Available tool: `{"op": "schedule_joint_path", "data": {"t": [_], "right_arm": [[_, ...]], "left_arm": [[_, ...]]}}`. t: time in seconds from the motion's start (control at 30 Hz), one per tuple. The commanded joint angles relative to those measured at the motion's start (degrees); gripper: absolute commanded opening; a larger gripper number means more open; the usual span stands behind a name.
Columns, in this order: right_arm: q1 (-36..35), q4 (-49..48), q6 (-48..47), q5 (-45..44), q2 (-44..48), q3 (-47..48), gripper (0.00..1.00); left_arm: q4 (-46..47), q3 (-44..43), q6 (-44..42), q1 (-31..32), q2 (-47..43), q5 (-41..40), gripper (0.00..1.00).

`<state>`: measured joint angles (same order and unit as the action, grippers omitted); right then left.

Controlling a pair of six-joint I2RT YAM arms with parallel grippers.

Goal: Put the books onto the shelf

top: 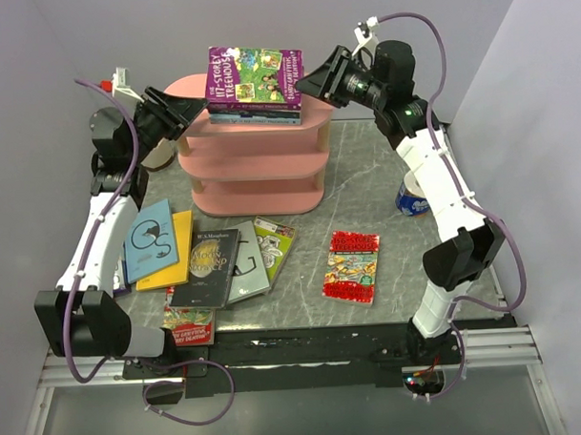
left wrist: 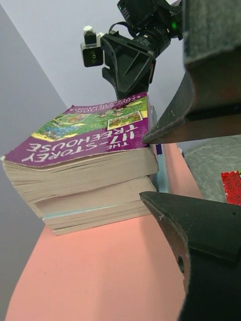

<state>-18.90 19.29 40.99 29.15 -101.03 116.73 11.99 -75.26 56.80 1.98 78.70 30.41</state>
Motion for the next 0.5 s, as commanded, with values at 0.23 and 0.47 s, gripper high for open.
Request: {"op": "schedule_joint_path", "data": {"t": [0.23,0.47], "right_arm": [[-0.44,1.1,-1.62,1.35,-1.01,3.77,0.35],[-0.44,0.84,-1.71,1.62,-0.83,3.6,0.23]], "left_arm": [[3.48,-5.24,0.42,0.57,2.34,1.31,0.42],[3.39,-5.77,0.42,0.57,2.6,1.23,0.42]]}}
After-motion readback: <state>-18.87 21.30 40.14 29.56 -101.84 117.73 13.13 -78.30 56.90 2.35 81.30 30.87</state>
